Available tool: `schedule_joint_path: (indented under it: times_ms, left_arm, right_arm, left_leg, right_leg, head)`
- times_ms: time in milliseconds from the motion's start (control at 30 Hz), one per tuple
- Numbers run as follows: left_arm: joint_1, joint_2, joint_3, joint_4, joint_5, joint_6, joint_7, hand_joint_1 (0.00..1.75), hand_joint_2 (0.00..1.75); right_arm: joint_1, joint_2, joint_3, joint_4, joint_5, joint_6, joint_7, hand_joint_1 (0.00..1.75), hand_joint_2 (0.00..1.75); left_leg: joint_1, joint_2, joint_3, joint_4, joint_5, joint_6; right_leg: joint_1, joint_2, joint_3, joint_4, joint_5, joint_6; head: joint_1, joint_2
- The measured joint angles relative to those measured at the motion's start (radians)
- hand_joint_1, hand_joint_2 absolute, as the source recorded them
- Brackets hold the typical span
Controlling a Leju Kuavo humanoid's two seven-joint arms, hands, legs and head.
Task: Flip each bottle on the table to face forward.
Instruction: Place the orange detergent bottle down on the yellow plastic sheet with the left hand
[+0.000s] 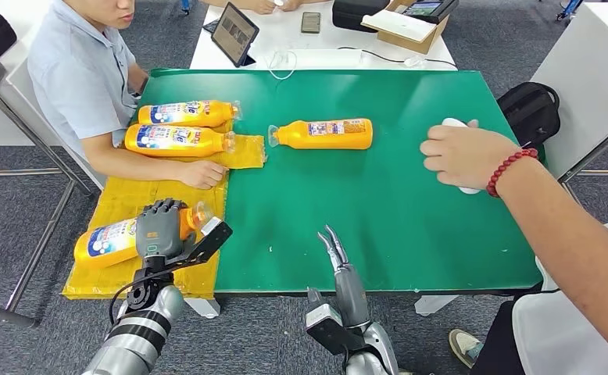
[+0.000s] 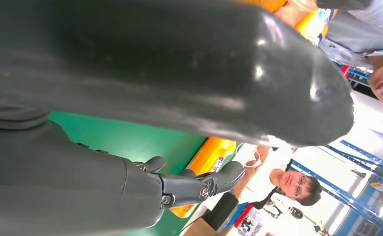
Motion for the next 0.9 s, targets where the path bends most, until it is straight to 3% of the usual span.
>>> schedule_joint_path:
  times_ms: [133,167,333,433,733,900]
  left_arm:
    - [-0.019,0.007,-0.002,0.085,0.062,0.002,-0.006,0.08,0.0]
    - [-0.027,0.005,0.0,0.109,0.092,0.002,-0.031,0.0,0.0]
    - [-0.066,-0.026,0.029,0.224,0.363,-0.074,-0.266,0.0,0.0]
    - [-0.08,-0.053,0.035,0.248,0.451,-0.154,-0.349,0.0,0.0]
    - [-0.045,-0.103,-0.017,0.211,0.619,-0.262,-0.419,0.0,0.0]
    - [0.032,-0.105,-0.123,0.064,0.794,-0.182,-0.477,0.0,0.0]
  right_arm:
    - [-0.004,0.006,-0.007,0.011,-0.001,-0.003,0.0,0.0,0.0]
    - [-0.004,0.006,-0.009,0.014,-0.002,-0.004,0.0,0.0,0.0]
    - [-0.006,0.01,-0.013,0.028,-0.007,-0.014,0.0,0.0,0.0]
    - [-0.01,0.01,-0.013,0.034,-0.014,-0.02,0.0,0.0,0.0]
    - [-0.009,0.006,-0.013,0.042,-0.031,-0.053,0.0,0.0,0.0]
    - [-0.008,0.003,-0.013,0.042,-0.043,-0.06,0.0,0.0,0.0]
  left_leg:
    - [0.0,0.0,0.0,0.0,0.0,0.0]
    - [0.0,-0.001,0.0,0.0,0.0,0.0]
    - [0.0,-0.006,0.003,0.0,0.0,0.0]
    - [-0.001,-0.009,0.006,0.0,0.001,0.001]
    - [-0.001,-0.006,0.007,0.0,0.002,0.002]
    - [0.0,-0.005,0.005,0.0,0.002,0.002]
  right_leg:
    - [0.0,0.0,0.0,0.0,0.0,0.0]
    - [0.0,0.0,0.0,0.0,0.0,0.0]
    - [-0.001,-0.006,0.004,-0.001,0.0,0.0]
    - [-0.001,-0.01,0.009,-0.001,-0.001,0.0]
    - [0.0,-0.008,0.009,-0.001,0.0,0.0]
    - [0.0,-0.008,0.007,-0.001,0.0,0.0]
  head:
    - [0.0,0.0]
    - [0.0,0.0]
    - [0.0,0.0]
    - [0.0,0.0]
    - [0.0,0.0]
    - [0.0,0.0]
